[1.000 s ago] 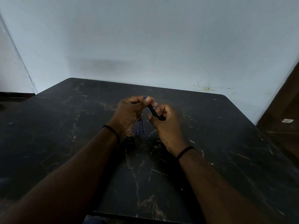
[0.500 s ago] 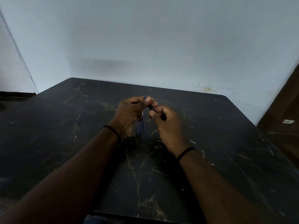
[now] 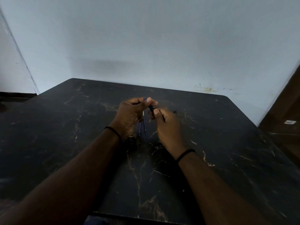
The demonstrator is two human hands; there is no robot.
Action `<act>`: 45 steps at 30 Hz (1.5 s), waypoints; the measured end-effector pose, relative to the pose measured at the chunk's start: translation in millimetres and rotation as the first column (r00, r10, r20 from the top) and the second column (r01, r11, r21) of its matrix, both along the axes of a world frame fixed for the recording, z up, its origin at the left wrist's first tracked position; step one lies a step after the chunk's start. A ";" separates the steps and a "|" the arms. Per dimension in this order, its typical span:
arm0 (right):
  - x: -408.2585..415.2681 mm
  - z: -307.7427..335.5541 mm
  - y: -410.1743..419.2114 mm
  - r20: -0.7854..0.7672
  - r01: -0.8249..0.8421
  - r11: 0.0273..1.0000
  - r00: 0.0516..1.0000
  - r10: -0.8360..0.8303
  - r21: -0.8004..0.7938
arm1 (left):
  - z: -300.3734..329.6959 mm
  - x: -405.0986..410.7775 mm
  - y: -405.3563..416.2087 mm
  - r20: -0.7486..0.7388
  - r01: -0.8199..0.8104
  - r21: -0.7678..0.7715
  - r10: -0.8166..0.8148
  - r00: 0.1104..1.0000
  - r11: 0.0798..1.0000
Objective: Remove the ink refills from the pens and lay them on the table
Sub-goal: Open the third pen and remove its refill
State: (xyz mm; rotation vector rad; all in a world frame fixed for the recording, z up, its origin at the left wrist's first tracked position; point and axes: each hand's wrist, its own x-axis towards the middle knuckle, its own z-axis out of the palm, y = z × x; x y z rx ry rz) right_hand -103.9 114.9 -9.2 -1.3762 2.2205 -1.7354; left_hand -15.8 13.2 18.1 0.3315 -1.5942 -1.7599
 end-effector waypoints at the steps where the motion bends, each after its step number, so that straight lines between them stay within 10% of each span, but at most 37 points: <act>1: -1.0 -0.4 0.1 0.015 -0.001 1.000 1.000 0.001 -0.017 | -0.1 -0.3 -0.1 0.002 0.001 0.000 -0.001 1.000 1.000; 36: 1.0 -2.6 6.6 -0.053 -0.016 0.999 0.999 0.014 -0.039 | -3.6 5.6 -29.7 -0.091 -0.174 0.215 0.198 0.976 0.961; 45: -0.3 8.8 11.0 0.093 0.160 0.890 0.987 -0.133 -0.426 | -1.4 -1.4 -8.1 0.160 0.107 -0.164 -0.080 0.984 0.981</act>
